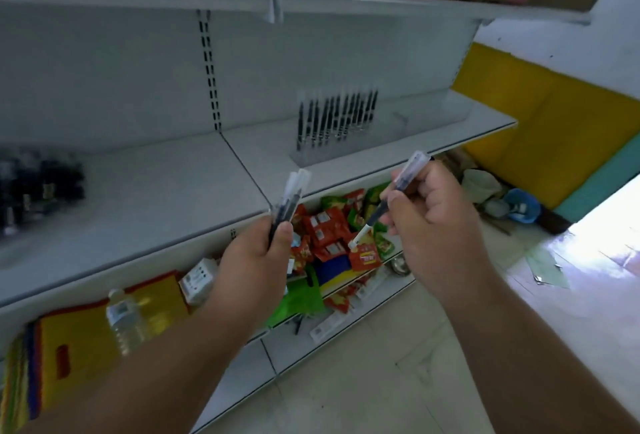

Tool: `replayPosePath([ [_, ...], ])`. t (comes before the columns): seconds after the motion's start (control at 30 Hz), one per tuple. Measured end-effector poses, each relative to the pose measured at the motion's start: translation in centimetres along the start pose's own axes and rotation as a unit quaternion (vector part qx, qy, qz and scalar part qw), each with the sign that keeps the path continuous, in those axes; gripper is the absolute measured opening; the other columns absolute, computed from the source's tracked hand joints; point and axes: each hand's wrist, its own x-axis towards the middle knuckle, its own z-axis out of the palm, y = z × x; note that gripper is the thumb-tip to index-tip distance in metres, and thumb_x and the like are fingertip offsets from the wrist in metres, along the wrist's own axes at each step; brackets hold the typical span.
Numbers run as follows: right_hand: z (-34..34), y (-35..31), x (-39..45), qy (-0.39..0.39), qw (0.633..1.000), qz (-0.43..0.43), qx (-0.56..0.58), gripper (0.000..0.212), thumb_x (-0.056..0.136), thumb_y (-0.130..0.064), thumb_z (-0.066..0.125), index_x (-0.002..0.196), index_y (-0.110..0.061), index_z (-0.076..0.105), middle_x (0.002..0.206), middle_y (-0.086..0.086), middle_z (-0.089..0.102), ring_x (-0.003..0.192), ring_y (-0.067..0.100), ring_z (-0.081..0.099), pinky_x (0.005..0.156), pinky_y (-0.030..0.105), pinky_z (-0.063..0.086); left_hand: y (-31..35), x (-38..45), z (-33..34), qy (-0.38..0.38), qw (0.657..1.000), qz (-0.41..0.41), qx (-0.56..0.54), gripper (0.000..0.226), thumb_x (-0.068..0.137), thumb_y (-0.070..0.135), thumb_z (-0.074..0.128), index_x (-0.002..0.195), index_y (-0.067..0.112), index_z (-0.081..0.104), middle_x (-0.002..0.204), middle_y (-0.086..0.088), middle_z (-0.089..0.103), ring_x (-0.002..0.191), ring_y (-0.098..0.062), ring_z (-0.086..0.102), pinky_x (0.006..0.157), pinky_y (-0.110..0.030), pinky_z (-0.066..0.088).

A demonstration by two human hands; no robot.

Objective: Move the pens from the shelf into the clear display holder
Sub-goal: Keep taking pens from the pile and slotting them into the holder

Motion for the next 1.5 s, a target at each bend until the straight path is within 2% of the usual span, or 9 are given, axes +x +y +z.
replayPosePath([
  [0.07, -0.8, 1.4, 1.6, -0.001, 1.0, 0.002, 0.016, 0.002, 0.093, -0.027, 0.054, 0.094, -0.027, 0.055, 0.082, 0.009, 0.064, 0.074, 0.035, 0.062, 0.066, 0.058, 0.053, 0.7, 1.1, 1.5, 0.0, 1.0, 0.001, 0.014, 0.028, 0.103, 0.04, 0.039, 0.084, 0.025, 0.054, 0.069, 0.0, 0.052, 0.058, -0.013, 0.049, 0.044, -0.019, 0.034],
  [0.17, -1.2, 3.3, 4.2, 0.018, 0.999, 0.01, 0.049, 0.006, 0.097, -0.025, 0.053, 0.093, -0.026, 0.057, 0.076, 0.011, 0.063, 0.07, 0.037, 0.06, 0.063, 0.06, 0.051, 1.4, 4.2, 3.0, 0.007, 0.999, 0.023, 0.029, 0.03, 0.102, 0.04, 0.04, 0.081, 0.023, 0.054, 0.067, -0.001, 0.052, 0.057, -0.015, 0.049, 0.049, -0.028, 0.035],
  [0.27, -1.5, 5.2, 7.1, 0.04, 0.999, 0.012, 0.015, 0.009, 0.098, -0.031, 0.052, 0.09, -0.03, 0.056, 0.073, 0.005, 0.064, 0.068, 0.03, 0.062, 0.063, 0.057, 0.053, 2.4, 7.9, 4.9, 0.003, 0.999, 0.034, 0.009, 0.034, 0.102, 0.039, 0.041, 0.076, 0.019, 0.049, 0.06, 0.001, 0.045, 0.047, -0.009, 0.041, 0.046, -0.026, 0.033],
  [0.5, -4.9, 9.0, 14.6, 0.085, 0.995, 0.014, -0.057, 0.009, 0.096, -0.023, 0.058, 0.087, -0.026, 0.06, 0.077, 0.0, 0.067, 0.074, 0.016, 0.064, 0.067, 0.03, 0.051, 4.7, 14.6, 11.2, -0.049, 0.997, 0.043, -0.032, 0.035, 0.101, 0.038, 0.043, 0.073, 0.017, 0.048, 0.06, 0.002, 0.044, 0.049, -0.01, 0.04, 0.054, -0.031, 0.036],
  [0.7, -5.2, 13.2, 23.1, 0.061, 0.998, -0.029, -0.021, 0.015, 0.095, -0.021, 0.061, 0.083, -0.029, 0.058, 0.074, -0.009, 0.066, 0.067, 0.003, 0.061, 0.063, 0.019, 0.048, 5.7, 18.8, 14.9, -0.006, 0.998, 0.036, -0.06, 0.037, 0.101, 0.035, 0.044, 0.067, 0.02, 0.04, 0.056, 0.004, 0.036, 0.046, -0.009, 0.033, 0.047, -0.029, 0.032],
  [0.8, -4.8, 15.6, 28.2, 0.032, 0.997, -0.067, -0.006, 0.012, 0.094, -0.017, 0.062, 0.083, -0.022, 0.06, 0.072, -0.011, 0.064, 0.065, -0.001, 0.059, 0.06, 0.012, 0.042, 5.8, 20.7, 17.1, 0.03, 0.997, 0.007, -0.075, 0.037, 0.101, 0.035, 0.043, 0.065, 0.024, 0.039, 0.054, 0.007, 0.033, 0.045, -0.01, 0.031, 0.046, -0.031, 0.03],
  [1.13, -2.4, 20.5, 37.4, -0.133, 0.98, -0.148, -0.003, 0.006, 0.096, -0.021, 0.058, 0.09, -0.02, 0.06, 0.081, -0.004, 0.067, 0.075, 0.013, 0.063, 0.069, 0.03, 0.052, 7.3, 22.3, 23.2, 0.196, 0.977, -0.06, -0.052, 0.035, 0.1, 0.039, 0.044, 0.066, 0.029, 0.046, 0.052, 0.006, 0.037, 0.048, -0.013, 0.034, 0.053, -0.037, 0.031],
  [1.33, -1.5, 21.2, 38.9, -0.229, 0.958, -0.163, -0.057, 0.011, 0.096, -0.024, 0.057, 0.093, -0.015, 0.061, 0.085, -0.001, 0.066, 0.077, 0.014, 0.061, 0.069, 0.029, 0.051, 8.0, 21.9, 25.1, 0.227, 0.969, -0.075, -0.057, 0.029, 0.099, 0.037, 0.044, 0.074, 0.026, 0.051, 0.052, 0.006, 0.04, 0.051, -0.017, 0.037, 0.053, -0.04, 0.032],
  [1.5, -0.6, 22.2, 39.0, -0.289, 0.943, -0.13, -0.105, 0.008, 0.095, -0.031, 0.059, 0.097, -0.024, 0.059, 0.087, -0.01, 0.062, 0.078, 0.007, 0.058, 0.064, 0.019, 0.045, 8.4, 22.2, 25.7, 0.226, 0.966, -0.09, -0.091, 0.026, 0.099, 0.032, 0.048, 0.074, 0.028, 0.056, 0.052, 0.009, 0.042, 0.052, -0.018, 0.037, 0.054, -0.039, 0.032],
])
